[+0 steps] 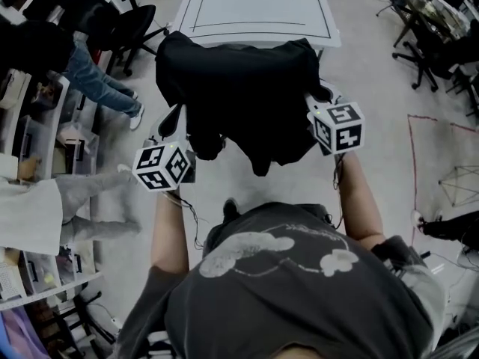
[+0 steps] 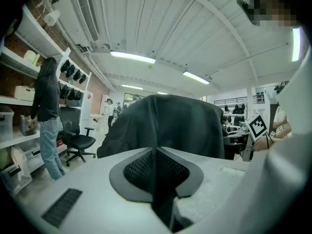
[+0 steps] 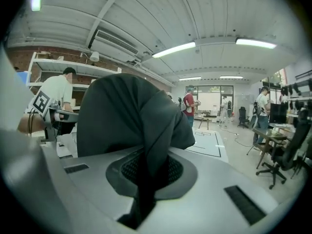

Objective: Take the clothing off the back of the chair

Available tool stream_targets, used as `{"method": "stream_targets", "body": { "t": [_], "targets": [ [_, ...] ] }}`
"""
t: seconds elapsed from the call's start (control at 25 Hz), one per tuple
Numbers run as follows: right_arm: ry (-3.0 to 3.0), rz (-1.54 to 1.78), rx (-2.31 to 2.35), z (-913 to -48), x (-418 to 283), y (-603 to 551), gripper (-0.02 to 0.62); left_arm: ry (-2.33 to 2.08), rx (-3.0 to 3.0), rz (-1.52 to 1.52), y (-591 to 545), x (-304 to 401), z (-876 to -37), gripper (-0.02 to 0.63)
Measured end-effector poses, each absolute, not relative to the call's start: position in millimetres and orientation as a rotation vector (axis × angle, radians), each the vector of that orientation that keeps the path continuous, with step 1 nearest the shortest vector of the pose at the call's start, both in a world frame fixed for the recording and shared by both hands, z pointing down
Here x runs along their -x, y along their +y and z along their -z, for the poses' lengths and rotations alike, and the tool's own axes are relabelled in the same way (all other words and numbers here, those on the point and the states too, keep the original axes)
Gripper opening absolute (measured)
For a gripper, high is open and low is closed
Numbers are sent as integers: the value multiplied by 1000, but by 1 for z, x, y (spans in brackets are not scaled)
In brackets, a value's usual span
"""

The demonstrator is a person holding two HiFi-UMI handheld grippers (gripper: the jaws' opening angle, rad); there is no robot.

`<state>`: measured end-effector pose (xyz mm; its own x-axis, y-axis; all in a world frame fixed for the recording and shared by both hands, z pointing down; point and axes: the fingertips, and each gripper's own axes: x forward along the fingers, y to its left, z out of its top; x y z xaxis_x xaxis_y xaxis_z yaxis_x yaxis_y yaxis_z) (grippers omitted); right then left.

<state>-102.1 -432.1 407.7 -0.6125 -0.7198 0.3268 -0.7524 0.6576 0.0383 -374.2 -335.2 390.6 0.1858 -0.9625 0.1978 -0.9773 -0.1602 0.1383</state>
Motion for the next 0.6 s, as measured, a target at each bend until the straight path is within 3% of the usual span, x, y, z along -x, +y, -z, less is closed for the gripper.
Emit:
{"method": "stream_targets", "body": {
  "t": [0.16,0.24,0.36,0.48,0.6],
  "targets": [
    [-2520,-178,-1252,-409,105,-430,5,-1752,-2344,-79,-345,382,-383,160],
    [-2497,-182,-1288,-408,107,-429,5,-1716,-2394,-77,-352,384,-381,288],
    [-2465,-183,-1340,-408,109,-428,5,-1697,-2431,-72,-366,386,-380,428],
    [-2440,-189,-1393,-406,110,-425,5,-1671,-2450,-69,-380,389,-380,485],
    [-2413,-189,-1432,-406,111,-424,5,-1649,-2480,-118,-396,389,-384,494]
  ]
}}
